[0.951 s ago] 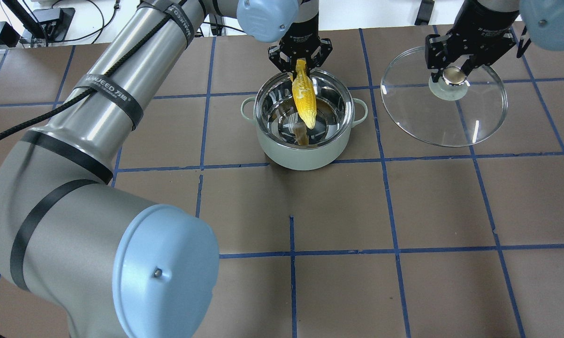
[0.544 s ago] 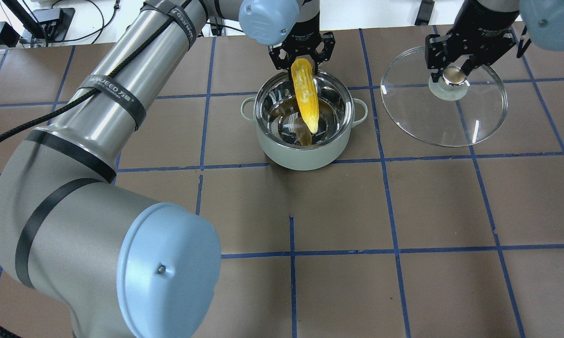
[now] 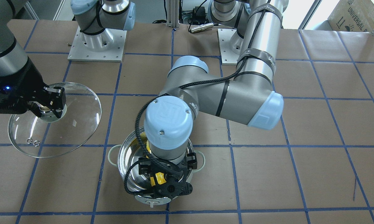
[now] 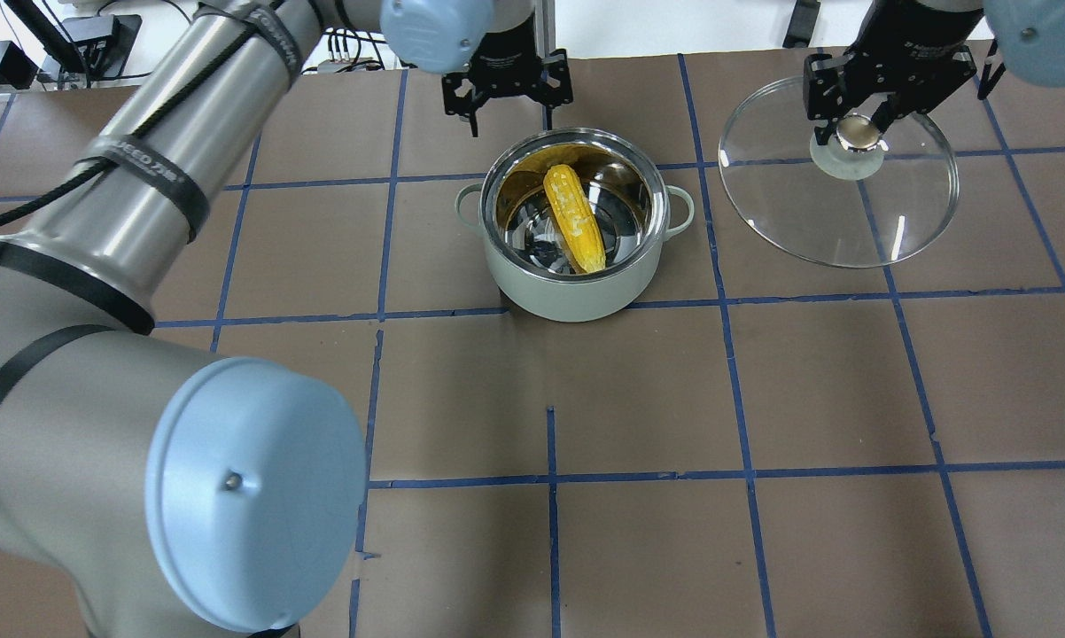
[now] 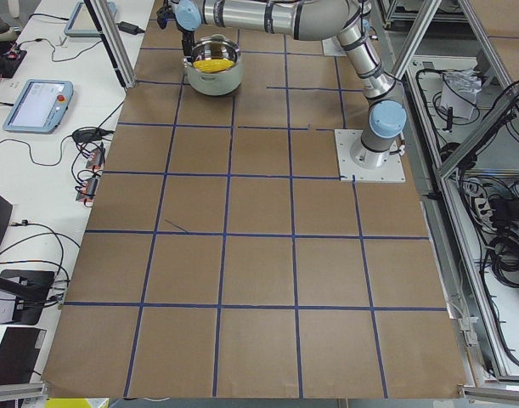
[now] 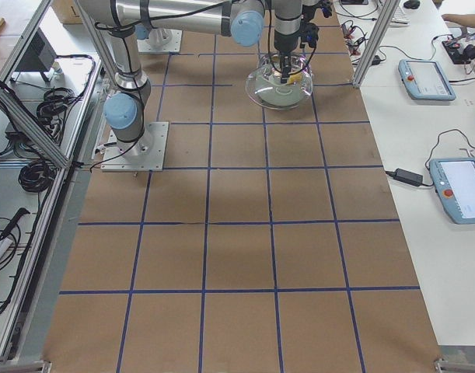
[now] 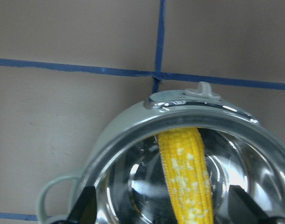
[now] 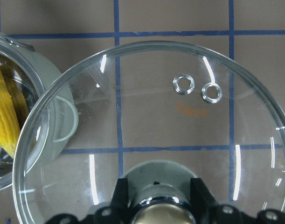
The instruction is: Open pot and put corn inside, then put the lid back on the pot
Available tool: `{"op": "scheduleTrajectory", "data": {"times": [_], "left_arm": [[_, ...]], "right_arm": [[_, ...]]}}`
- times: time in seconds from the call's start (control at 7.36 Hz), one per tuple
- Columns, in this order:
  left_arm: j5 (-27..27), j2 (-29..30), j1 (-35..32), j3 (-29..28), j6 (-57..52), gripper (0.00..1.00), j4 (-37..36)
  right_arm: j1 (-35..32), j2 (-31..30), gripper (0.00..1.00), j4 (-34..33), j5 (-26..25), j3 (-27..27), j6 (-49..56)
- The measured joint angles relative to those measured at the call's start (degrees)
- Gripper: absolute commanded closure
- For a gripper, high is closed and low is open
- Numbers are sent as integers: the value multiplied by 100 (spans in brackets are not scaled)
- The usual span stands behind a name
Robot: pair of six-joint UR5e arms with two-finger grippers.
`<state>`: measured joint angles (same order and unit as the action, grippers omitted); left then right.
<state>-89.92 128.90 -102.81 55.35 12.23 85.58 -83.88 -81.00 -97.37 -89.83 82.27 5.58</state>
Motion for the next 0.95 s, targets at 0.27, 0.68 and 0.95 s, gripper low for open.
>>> {"op": "scheduleTrajectory", "data": {"times": [0.27, 0.68, 0.95], "left_arm": [[6, -871, 547, 1091, -876, 0, -51], [9, -2161, 1334, 2559, -1582, 0, -78], [-166, -2910, 1455, 3261, -1643, 0, -65]], "right_arm": [[-193, 385, 95, 305, 171, -696, -182], [-1122, 1278, 95, 489, 321, -1664, -1006], [-1869, 1843, 95, 421, 149, -1987, -1405]]}}
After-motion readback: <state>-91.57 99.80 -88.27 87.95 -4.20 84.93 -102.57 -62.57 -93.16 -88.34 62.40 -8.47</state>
